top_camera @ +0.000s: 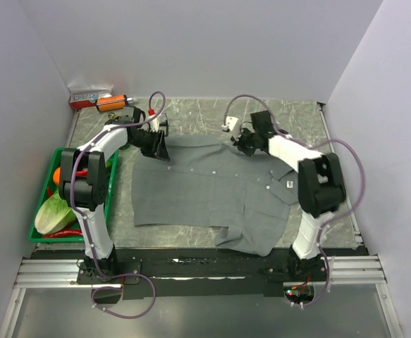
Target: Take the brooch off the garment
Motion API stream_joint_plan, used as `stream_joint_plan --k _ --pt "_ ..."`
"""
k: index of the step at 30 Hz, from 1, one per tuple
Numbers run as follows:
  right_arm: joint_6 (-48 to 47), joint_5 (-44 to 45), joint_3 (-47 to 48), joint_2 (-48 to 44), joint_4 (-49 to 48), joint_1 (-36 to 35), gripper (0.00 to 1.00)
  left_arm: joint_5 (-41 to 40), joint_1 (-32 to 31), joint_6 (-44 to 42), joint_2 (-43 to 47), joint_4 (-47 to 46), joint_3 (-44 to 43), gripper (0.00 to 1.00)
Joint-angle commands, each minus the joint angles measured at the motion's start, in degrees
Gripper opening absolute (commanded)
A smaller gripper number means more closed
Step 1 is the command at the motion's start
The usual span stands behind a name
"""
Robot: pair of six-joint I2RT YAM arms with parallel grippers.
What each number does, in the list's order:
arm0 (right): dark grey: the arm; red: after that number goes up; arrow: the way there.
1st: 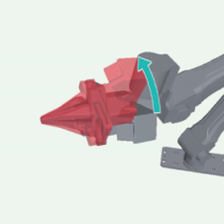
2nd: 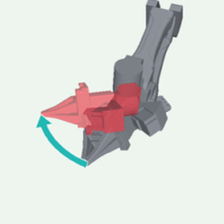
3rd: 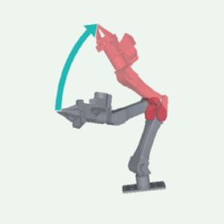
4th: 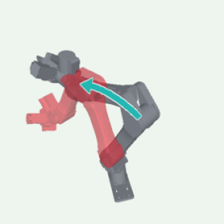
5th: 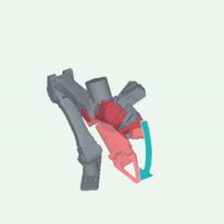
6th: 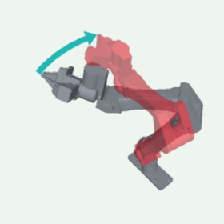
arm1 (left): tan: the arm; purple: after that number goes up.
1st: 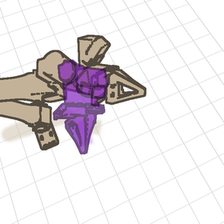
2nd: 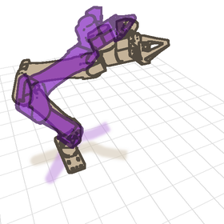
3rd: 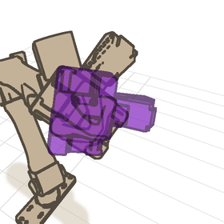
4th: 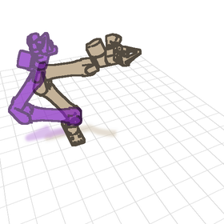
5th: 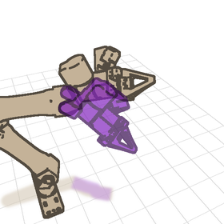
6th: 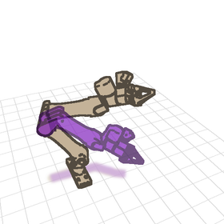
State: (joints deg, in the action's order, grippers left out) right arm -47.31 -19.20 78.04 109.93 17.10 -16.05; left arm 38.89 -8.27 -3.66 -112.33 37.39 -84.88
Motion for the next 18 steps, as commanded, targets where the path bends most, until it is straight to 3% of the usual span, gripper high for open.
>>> stream_joint_plan --k 1,11,18 --pt "12.49 -15.33 -7.1 -12.71 -12.78 0.15 0.0 5.92 -2.44 3.31 2.91 -10.99 -3.0 0.41" --pt "32.61 -22.9 -8.51 -17.2 -20.52 -0.38 0.0 16.3 -7.81 12.18 -2.1 -31.75 -9.07 0.41" --pt "39.65 -21.67 -8.7 -17.91 -24.57 -0.82 0.0 14.72 -10.79 19.64 -7.28 -41.5 -9.6 0.41"
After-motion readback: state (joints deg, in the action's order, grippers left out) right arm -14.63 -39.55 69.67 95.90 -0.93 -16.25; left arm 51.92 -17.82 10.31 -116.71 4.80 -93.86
